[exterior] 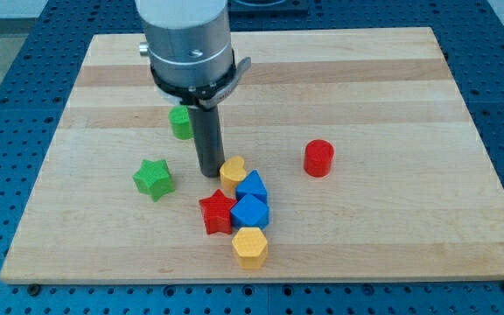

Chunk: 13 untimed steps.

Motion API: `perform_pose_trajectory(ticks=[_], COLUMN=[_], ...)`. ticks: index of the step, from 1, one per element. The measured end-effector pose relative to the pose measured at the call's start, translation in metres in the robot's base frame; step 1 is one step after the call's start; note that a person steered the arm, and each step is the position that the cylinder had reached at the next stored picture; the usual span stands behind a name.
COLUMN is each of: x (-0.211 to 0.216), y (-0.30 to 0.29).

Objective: Move the red star to the bottom of the green circle

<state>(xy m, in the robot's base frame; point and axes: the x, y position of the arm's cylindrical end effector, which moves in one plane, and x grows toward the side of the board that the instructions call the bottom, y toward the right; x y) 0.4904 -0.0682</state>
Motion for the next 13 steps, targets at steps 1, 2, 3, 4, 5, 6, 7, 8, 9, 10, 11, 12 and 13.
perform_pose_trajectory(ticks=[1, 2, 3, 4, 5, 6, 7, 8, 9, 10, 11, 12, 13], x=[0.002, 0.003, 0.02, 0.044, 0.082, 0.113, 0.117, 0.112, 0.112, 0.095, 0.06, 0.04, 0.027], y=[0.0, -0.012, -0.031, -0.043, -0.047, -0.047, -0.031, 0.012, 0.018, 0.026, 0.021, -0.001, -0.029])
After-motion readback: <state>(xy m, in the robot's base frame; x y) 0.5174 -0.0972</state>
